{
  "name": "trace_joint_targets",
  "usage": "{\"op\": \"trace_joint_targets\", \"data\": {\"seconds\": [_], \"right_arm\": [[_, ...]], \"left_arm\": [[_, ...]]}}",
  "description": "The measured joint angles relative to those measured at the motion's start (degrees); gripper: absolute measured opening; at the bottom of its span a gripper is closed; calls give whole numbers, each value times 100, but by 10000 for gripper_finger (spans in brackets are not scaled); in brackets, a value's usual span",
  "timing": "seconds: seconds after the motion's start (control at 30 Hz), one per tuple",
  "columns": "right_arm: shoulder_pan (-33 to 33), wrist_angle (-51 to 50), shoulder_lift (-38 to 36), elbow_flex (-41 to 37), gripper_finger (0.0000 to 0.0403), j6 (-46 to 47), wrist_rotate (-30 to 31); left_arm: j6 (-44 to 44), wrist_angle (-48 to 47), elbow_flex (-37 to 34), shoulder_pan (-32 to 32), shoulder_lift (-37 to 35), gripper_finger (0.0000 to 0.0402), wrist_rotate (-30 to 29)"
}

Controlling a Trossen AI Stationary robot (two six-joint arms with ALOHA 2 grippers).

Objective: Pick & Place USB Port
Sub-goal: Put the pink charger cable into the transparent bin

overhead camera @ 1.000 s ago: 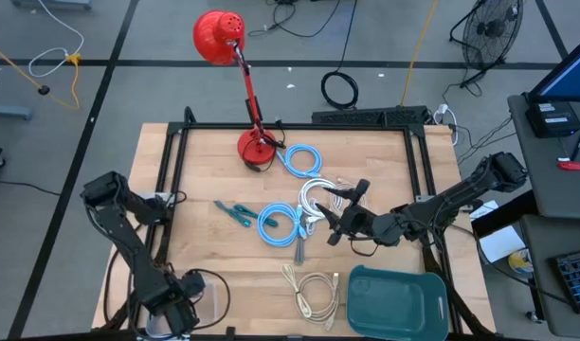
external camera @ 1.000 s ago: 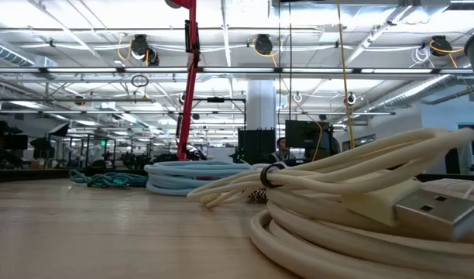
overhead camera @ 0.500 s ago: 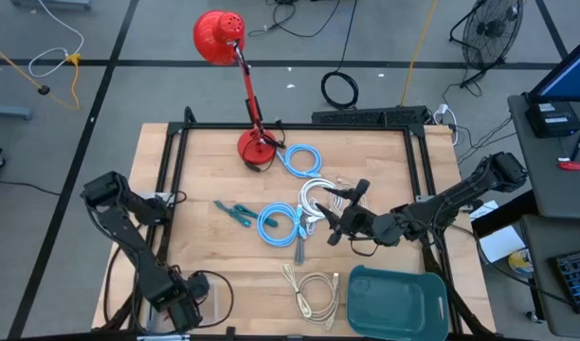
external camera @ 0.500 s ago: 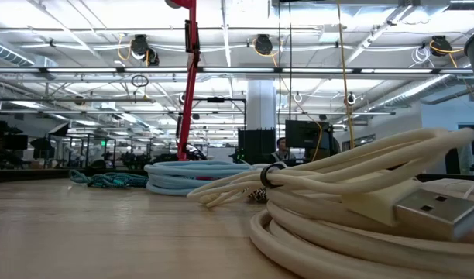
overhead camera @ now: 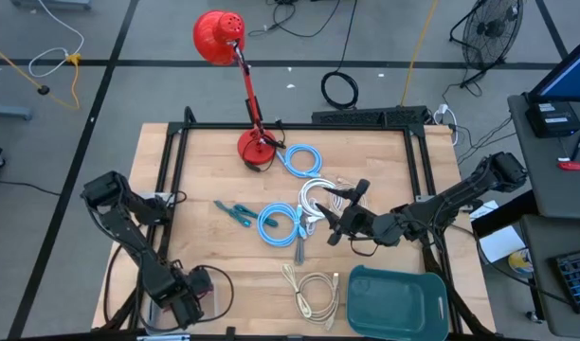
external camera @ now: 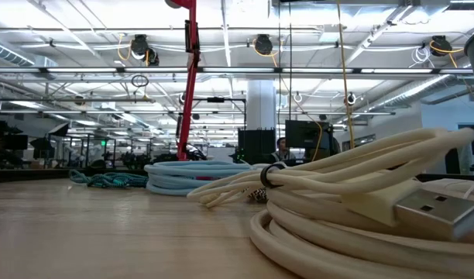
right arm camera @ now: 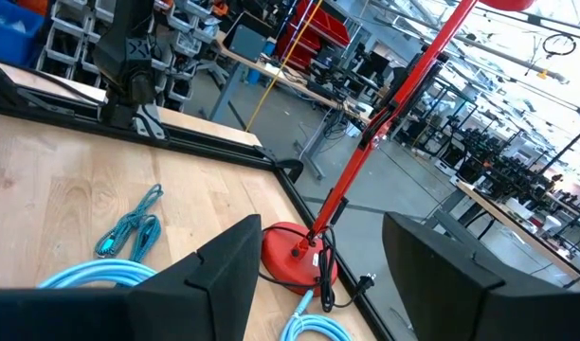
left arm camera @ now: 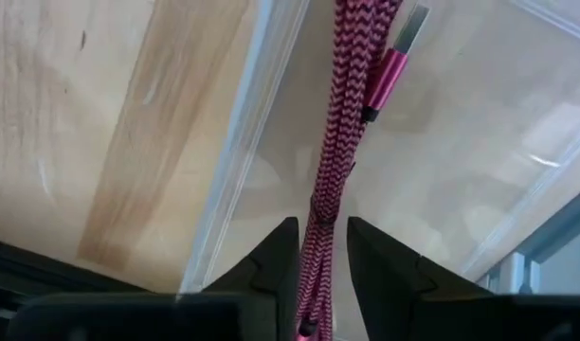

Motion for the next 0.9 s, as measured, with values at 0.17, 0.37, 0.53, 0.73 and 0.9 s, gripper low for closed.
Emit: {"op": "trace_joint_targets", "data": {"seconds": [0.17, 0.37, 0.53, 0.73, 0.9], "right_arm": [[-1, 0, 0, 0, 212, 0, 0], [0, 0, 0, 0, 212, 0, 0], [1, 0, 0, 0, 212, 0, 0], [0, 0, 0, 0, 212, 0, 2], [1, -2, 0, -2, 212, 9, 2]], "left_arm": [[-10, 0, 0, 67, 0, 93, 282], [0, -22, 4, 143, 0, 91, 498], [38, -200, 4, 250, 0, 91, 502], [16, -228, 8, 280, -127, 92, 502], [-96, -510, 121, 277, -265, 56, 463]]}}
